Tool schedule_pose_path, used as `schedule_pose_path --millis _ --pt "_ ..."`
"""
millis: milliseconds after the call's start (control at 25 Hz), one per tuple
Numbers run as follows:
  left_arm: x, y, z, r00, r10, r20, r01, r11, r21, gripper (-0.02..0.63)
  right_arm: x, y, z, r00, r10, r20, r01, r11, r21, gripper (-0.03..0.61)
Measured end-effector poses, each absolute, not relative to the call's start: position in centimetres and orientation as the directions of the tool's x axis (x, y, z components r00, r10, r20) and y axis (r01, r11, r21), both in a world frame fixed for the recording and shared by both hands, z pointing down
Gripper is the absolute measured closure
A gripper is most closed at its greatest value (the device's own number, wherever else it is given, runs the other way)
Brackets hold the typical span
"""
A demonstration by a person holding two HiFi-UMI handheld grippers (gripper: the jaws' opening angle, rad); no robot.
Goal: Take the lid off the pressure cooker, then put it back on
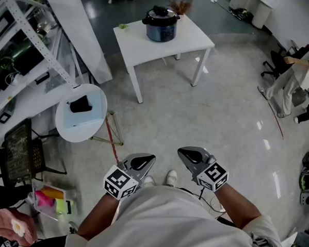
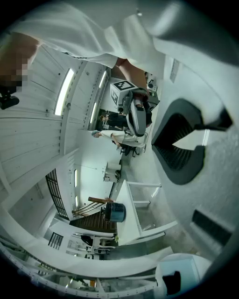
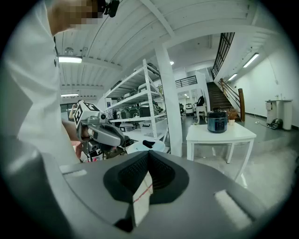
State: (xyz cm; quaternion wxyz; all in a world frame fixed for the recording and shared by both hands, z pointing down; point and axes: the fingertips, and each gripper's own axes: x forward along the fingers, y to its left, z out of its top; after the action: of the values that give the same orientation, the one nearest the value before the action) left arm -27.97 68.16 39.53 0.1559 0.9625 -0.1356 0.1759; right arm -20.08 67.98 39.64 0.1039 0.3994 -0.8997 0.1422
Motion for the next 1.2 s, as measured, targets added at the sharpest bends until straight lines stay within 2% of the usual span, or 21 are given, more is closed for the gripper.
schedule_pose_path --millis 480,760,880,1080,1200 --pt "-25.1 67.0 40.2 0.892 -0.212 0.4 -0.327 -0.913 0.245 0.607 -17.9 67.1 39.7 -0.68 -0.672 0.293 -0.729 0.664 -0.169 0.568" --pt "-22.4 64.6 39.8 0.896 -0.248 0.368 -0.344 -0.911 0.226 0.601 -15.3 66.6 40.5 -0.701 -0.654 0.284 -0.71 0.676 -0.195 0.566" --pt "-21.1 63.3 38.8 0.9 -0.266 0.344 -0.352 -0.911 0.216 0.486 -14.2 66.8 40.7 -0.716 -0.642 0.274 -0.696 0.69 -0.201 0.566" --pt "-19.0 60.1 36.9 0.905 -0.298 0.302 -0.364 -0.912 0.191 0.406 -12.3 66.3 41.5 -0.73 -0.624 0.28 -0.679 0.709 -0.189 0.565" --pt "-18.1 58.0 36.4 0.909 -0.304 0.285 -0.368 -0.906 0.207 0.39 -11.4 65.7 42.3 -0.727 -0.623 0.289 -0.683 0.701 -0.207 0.565"
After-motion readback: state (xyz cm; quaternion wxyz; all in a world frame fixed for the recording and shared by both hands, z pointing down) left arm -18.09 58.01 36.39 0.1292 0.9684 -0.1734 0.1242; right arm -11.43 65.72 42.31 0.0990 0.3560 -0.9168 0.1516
